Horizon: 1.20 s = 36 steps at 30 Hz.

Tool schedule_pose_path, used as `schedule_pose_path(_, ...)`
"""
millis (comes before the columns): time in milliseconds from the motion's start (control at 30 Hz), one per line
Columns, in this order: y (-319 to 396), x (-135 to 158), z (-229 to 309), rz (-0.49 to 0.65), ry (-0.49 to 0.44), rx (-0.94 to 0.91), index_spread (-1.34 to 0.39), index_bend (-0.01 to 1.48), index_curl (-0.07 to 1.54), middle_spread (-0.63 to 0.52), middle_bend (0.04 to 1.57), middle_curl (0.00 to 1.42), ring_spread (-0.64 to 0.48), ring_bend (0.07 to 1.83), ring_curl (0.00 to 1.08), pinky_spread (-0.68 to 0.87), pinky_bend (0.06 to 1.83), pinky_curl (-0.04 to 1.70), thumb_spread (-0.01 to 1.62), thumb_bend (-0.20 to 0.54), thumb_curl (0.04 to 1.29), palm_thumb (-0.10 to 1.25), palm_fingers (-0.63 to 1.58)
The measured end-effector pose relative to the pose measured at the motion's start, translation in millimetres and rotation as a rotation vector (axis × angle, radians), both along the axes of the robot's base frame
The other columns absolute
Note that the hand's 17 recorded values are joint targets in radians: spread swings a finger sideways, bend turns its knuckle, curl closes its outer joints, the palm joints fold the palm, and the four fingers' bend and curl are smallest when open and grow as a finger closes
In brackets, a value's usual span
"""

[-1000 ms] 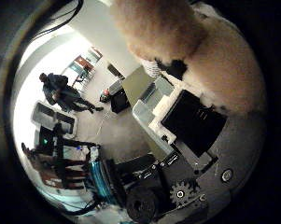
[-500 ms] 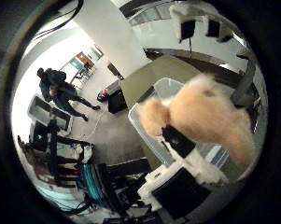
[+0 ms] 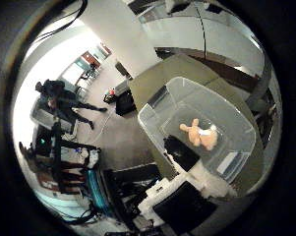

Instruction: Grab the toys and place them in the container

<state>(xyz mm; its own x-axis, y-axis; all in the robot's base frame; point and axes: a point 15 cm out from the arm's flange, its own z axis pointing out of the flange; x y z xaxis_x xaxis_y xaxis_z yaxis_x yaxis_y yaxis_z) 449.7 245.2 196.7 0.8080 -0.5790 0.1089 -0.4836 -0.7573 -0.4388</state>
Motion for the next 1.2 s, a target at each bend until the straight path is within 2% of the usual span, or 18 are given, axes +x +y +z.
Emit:
schedule_pose_path(167, -60, 16, 2, -0.073, 0.033, -0.021, -0.43, 0.17, 0.31, -0.05, 0.19, 0.33, 0.09, 0.35, 0.26, 0.33, 0.59, 0.24, 1.05, -0.026, 0.35, 0.63, 0.09)
schedule_pose_path(400, -161, 38, 8, -0.208, 0.042, -0.04, -0.41, 0.16, 0.29, 0.0, 0.21, 0.33, 0.11, 0.35, 0.26, 0.34, 0.57, 0.19, 1.05, -0.025, 0.34, 0.61, 0.11)
schedule_pose_path(633, -266, 43, 1, -0.339, 0.053, -0.068, -0.39, 0.16, 0.28, 0.04, 0.21, 0.33, 0.13, 0.35, 0.26, 0.35, 0.57, 0.16, 1.05, -0.027, 0.32, 0.59, 0.13)
schedule_pose_path(933, -372, 44, -62, -0.511, 0.165, -0.076, -0.35, 0.16, 0.27, 0.09, 0.2, 0.33, 0.16, 0.35, 0.25, 0.35, 0.59, 0.13, 1.04, -0.027, 0.32, 0.56, 0.12)
schedule_pose_path(1200, -415, 36, -141, -0.569, 0.262, -0.096, -0.31, 0.16, 0.28, 0.11, 0.19, 0.33, 0.17, 0.34, 0.25, 0.34, 0.6, 0.12, 1.04, -0.025, 0.31, 0.55, 0.09)
